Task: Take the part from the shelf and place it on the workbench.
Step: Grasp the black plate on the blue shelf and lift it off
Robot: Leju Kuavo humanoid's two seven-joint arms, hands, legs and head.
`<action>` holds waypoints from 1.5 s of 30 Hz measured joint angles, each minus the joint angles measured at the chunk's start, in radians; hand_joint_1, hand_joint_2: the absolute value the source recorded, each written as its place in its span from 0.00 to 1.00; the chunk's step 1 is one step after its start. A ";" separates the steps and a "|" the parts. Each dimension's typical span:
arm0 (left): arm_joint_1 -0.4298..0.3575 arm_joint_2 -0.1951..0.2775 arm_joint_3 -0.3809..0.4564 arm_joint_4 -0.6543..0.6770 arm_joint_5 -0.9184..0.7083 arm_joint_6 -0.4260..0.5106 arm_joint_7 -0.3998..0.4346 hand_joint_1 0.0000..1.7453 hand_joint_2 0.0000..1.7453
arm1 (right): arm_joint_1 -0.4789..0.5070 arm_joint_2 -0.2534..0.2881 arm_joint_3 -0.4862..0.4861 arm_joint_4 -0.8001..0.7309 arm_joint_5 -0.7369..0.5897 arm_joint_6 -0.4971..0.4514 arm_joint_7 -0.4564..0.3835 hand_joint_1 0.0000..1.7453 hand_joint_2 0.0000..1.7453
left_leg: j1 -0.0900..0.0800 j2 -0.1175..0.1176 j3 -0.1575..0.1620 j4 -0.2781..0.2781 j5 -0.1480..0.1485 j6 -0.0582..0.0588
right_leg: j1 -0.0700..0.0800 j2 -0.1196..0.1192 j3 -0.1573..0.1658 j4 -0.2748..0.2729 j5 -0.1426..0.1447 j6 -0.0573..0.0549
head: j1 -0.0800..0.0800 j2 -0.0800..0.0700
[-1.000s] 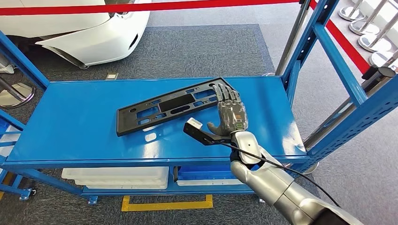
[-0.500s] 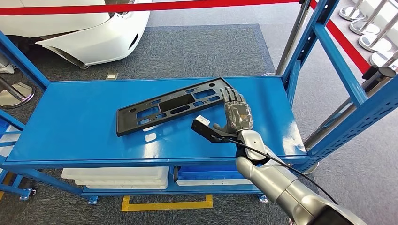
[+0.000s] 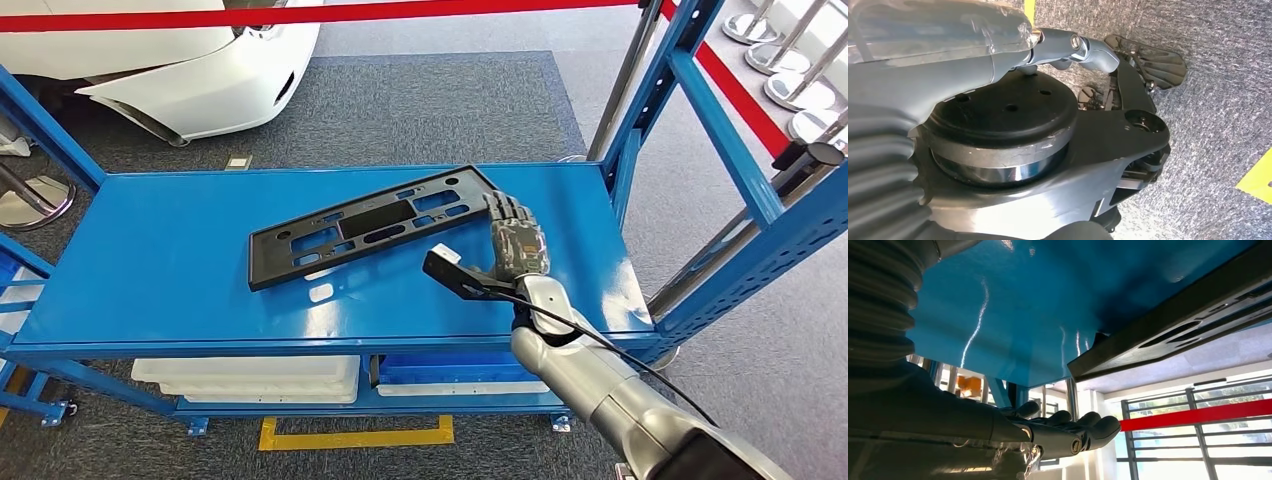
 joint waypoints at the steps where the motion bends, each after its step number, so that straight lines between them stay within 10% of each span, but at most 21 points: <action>1: 0.000 0.000 0.000 0.000 0.000 -0.001 0.000 0.00 0.00 | -0.001 0.001 0.000 0.005 0.001 0.000 0.000 0.00 1.00 | 0.000 0.000 0.000 0.000 0.000 0.000 | 0.000 0.000 0.000 0.000 0.000 0.000 | 0.000 0.000; 45: -0.002 0.000 0.000 0.000 0.005 -0.021 -0.011 0.00 0.00 | -0.025 0.038 0.002 0.083 0.015 0.006 -0.001 0.00 1.00 | 0.000 0.000 -0.001 0.000 0.000 0.000 | 0.000 0.000 0.000 0.000 0.000 0.000 | 0.000 0.000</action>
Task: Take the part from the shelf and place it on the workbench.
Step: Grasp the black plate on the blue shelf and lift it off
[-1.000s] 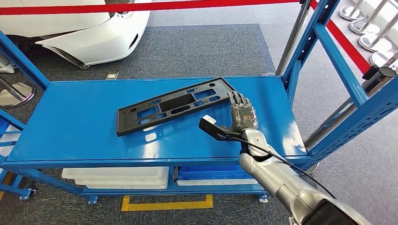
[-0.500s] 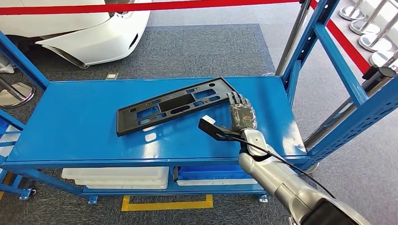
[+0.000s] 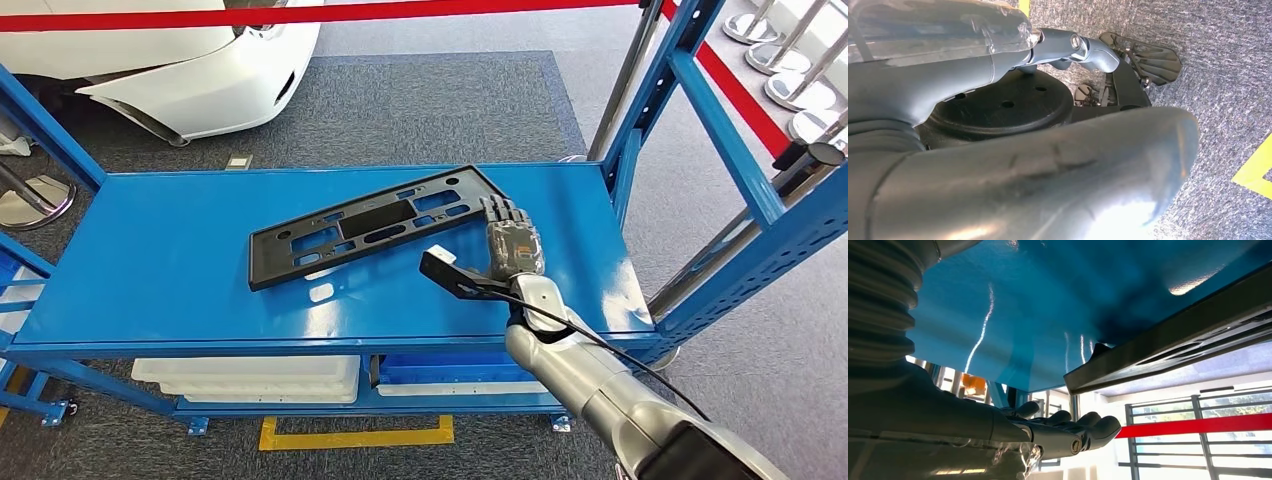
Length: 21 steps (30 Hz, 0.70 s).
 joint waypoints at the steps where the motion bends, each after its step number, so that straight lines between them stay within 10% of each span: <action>1: 0.000 0.000 0.000 0.000 0.000 0.000 0.000 0.00 0.00 | -0.001 0.001 0.000 0.001 0.000 0.000 0.000 0.00 1.00 | 0.000 0.000 0.000 0.000 0.000 0.000 | 0.000 0.000 0.000 0.000 0.000 0.000 | 0.000 0.000; 12: 0.000 0.000 0.000 0.000 0.000 -0.002 -0.001 0.00 0.00 | -0.007 0.004 0.001 0.013 0.000 -0.001 0.000 0.00 1.00 | 0.000 0.000 0.000 0.000 0.000 0.000 | 0.000 0.000 0.000 0.000 0.000 0.000 | -0.001 0.000; 18: 0.000 0.001 0.000 0.000 0.000 -0.007 -0.006 0.00 0.00 | -0.014 0.011 0.002 0.014 0.000 -0.002 0.004 0.00 1.00 | 0.003 -0.001 0.014 -0.034 0.013 0.029 | -0.004 0.004 0.003 -0.011 0.004 0.019 | -0.012 0.000; 21: -0.002 0.000 0.000 0.000 0.000 -0.009 -0.007 0.00 0.00 | -0.019 0.011 0.002 0.014 0.000 -0.002 0.005 0.00 1.00 | 0.014 -0.006 0.038 -0.075 0.031 0.036 | -0.008 0.037 -0.068 0.112 -0.049 0.030 | -0.001 0.000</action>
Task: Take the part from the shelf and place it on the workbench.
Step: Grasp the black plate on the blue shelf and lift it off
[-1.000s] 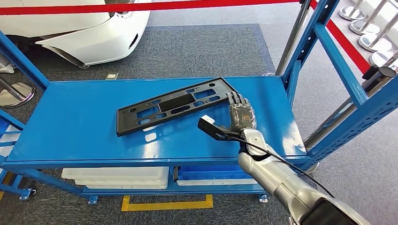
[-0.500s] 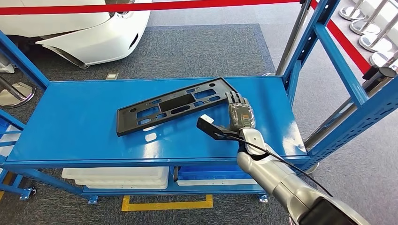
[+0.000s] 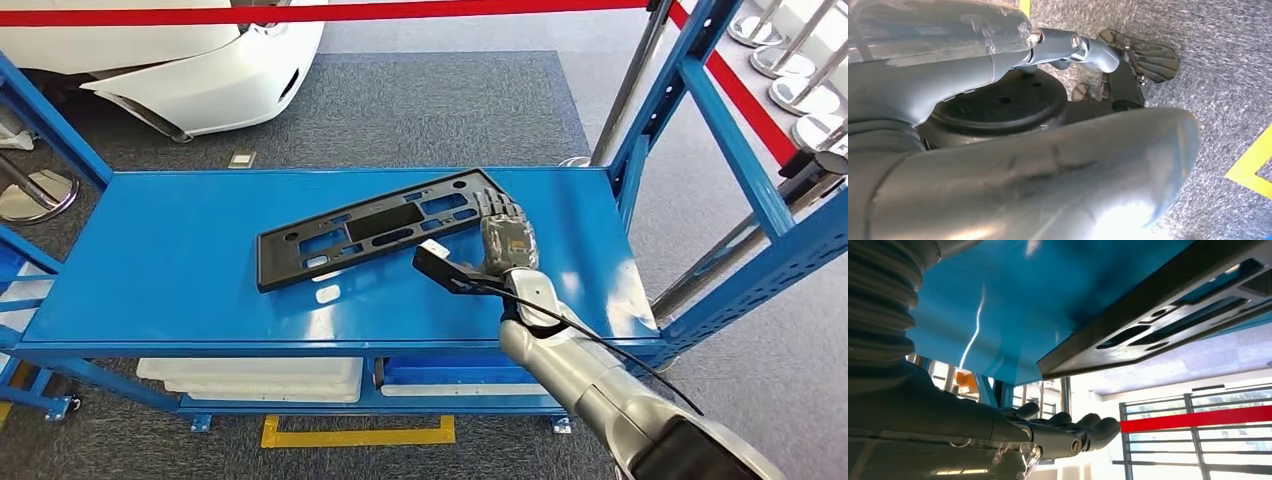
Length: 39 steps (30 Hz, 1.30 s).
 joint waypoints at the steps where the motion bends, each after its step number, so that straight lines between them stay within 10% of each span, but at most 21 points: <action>1: -0.001 0.000 0.000 0.000 0.000 0.000 0.000 0.00 0.00 | 0.002 -0.001 0.000 0.000 0.000 0.000 0.001 0.00 1.00 | 0.002 -0.002 0.001 -0.001 0.000 0.000 | -0.004 0.004 -0.042 0.065 -0.019 0.005 | 0.004 0.000; 3: -0.001 0.000 0.000 0.000 0.000 -0.001 0.000 0.00 0.00 | 0.009 -0.002 0.000 0.001 -0.001 0.000 0.002 0.00 1.00 | 0.008 -0.010 0.003 0.003 -0.007 -0.007 | -0.015 0.006 -0.099 0.129 -0.009 0.018 | 0.010 0.000; 7: -0.001 0.002 0.000 0.001 0.001 0.000 0.000 0.00 0.00 | 0.012 -0.006 0.000 0.003 -0.002 0.001 0.003 0.00 1.00 | 0.027 -0.025 0.000 0.049 -0.047 -0.044 | -0.040 0.015 -0.057 -0.047 0.125 0.052 | 0.029 0.000; 13: -0.001 0.004 0.000 0.004 0.003 -0.002 -0.006 0.00 0.00 | 0.010 -0.007 0.001 0.005 -0.001 0.003 0.003 0.00 1.00 | 0.031 -0.017 -0.019 0.104 -0.082 -0.076 | -0.030 0.016 -0.046 -0.062 0.105 0.006 | 0.010 0.000; 17: -0.005 0.004 0.000 0.004 0.003 -0.005 -0.008 0.00 0.00 | 0.009 -0.006 0.001 0.004 0.000 0.004 0.003 0.00 1.00 | 0.015 0.005 -0.154 0.352 -0.167 -0.064 | -0.018 0.003 -0.029 -0.063 0.091 -0.017 | -0.020 0.000; 19: -0.004 0.004 0.000 0.004 0.003 -0.007 -0.008 0.00 0.00 | 0.010 -0.006 0.001 0.004 0.000 0.005 0.003 0.00 1.00 | 0.007 0.005 -0.193 0.388 -0.145 -0.049 | -0.010 0.000 -0.020 -0.063 0.083 -0.023 | -0.029 0.000; 23: -0.001 0.004 0.001 0.004 0.003 -0.008 -0.008 0.00 0.00 | 0.011 -0.005 0.001 0.004 0.000 0.006 0.004 0.00 1.00 | -0.020 0.011 -0.126 0.170 0.000 -0.011 | -0.004 0.000 0.003 -0.067 0.066 -0.020 | -0.039 0.000; 29: 0.000 0.003 0.001 0.005 0.006 -0.008 -0.008 0.00 0.00 | 0.005 -0.006 0.001 0.004 0.000 0.006 0.007 0.00 1.00 | -0.019 0.008 -0.089 0.085 -0.004 0.006 | 0.001 -0.005 -0.002 -0.053 0.044 0.004 | -0.031 0.000; 33: 0.000 0.000 0.007 0.005 0.022 0.003 -0.004 0.00 0.00 | 0.008 -0.007 0.001 0.005 0.003 0.006 0.011 0.00 1.00 | -0.019 0.004 -0.074 0.076 -0.009 0.019 | 0.003 0.006 -0.132 0.163 -0.024 0.008 | -0.005 0.000; 35: 0.002 -0.001 0.014 0.005 0.023 0.004 -0.003 0.00 0.00 | 0.012 -0.007 0.001 0.006 0.008 0.006 0.013 0.00 1.00 | -0.019 -0.002 -0.066 0.078 -0.017 0.020 | 0.003 0.006 -0.151 0.154 0.022 0.007 | 0.005 0.000; 39: 0.000 -0.005 0.019 0.005 0.021 -0.004 -0.003 0.00 0.00 | 0.002 -0.009 0.001 0.007 0.033 0.004 0.017 0.00 1.00 | -0.022 -0.008 -0.049 0.085 -0.038 0.008 | 0.009 0.010 -0.070 -0.063 0.146 -0.009 | 0.023 0.000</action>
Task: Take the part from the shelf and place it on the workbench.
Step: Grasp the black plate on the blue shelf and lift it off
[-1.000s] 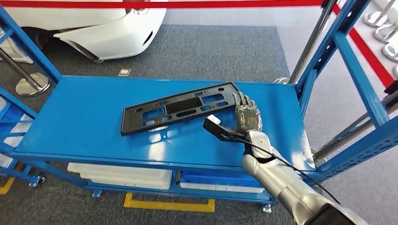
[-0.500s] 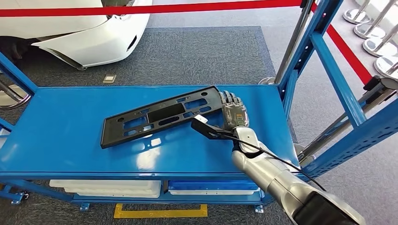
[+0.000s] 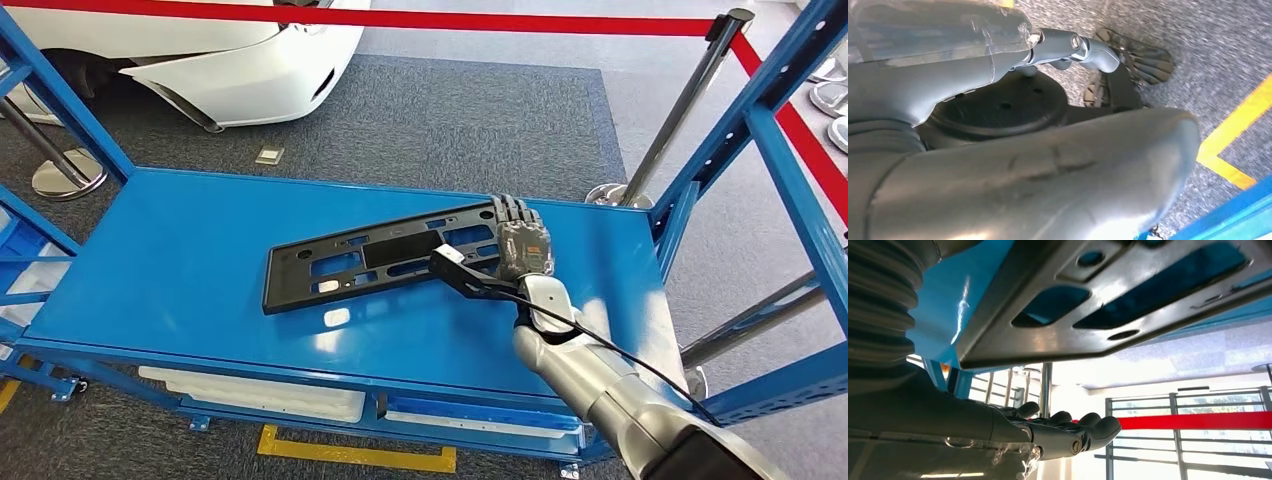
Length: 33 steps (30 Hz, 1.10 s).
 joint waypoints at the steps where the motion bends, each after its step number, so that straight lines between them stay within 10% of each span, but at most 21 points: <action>1: -0.001 -0.001 0.000 0.000 -0.001 -0.001 0.000 0.00 0.00 | -0.003 0.000 0.001 0.000 0.006 0.000 0.000 0.00 1.00 | -0.001 0.000 -0.001 0.003 -0.003 -0.002 | 0.001 0.001 0.007 -0.017 -0.002 -0.002 | 0.001 0.000; 33: -0.011 -0.002 0.002 0.000 -0.041 -0.003 0.014 0.00 0.00 | -0.068 0.014 0.017 0.121 0.001 0.016 -0.069 0.00 1.00 | 0.000 0.000 0.007 -0.010 -0.003 -0.013 | 0.001 0.000 0.017 -0.031 -0.012 -0.009 | -0.014 0.000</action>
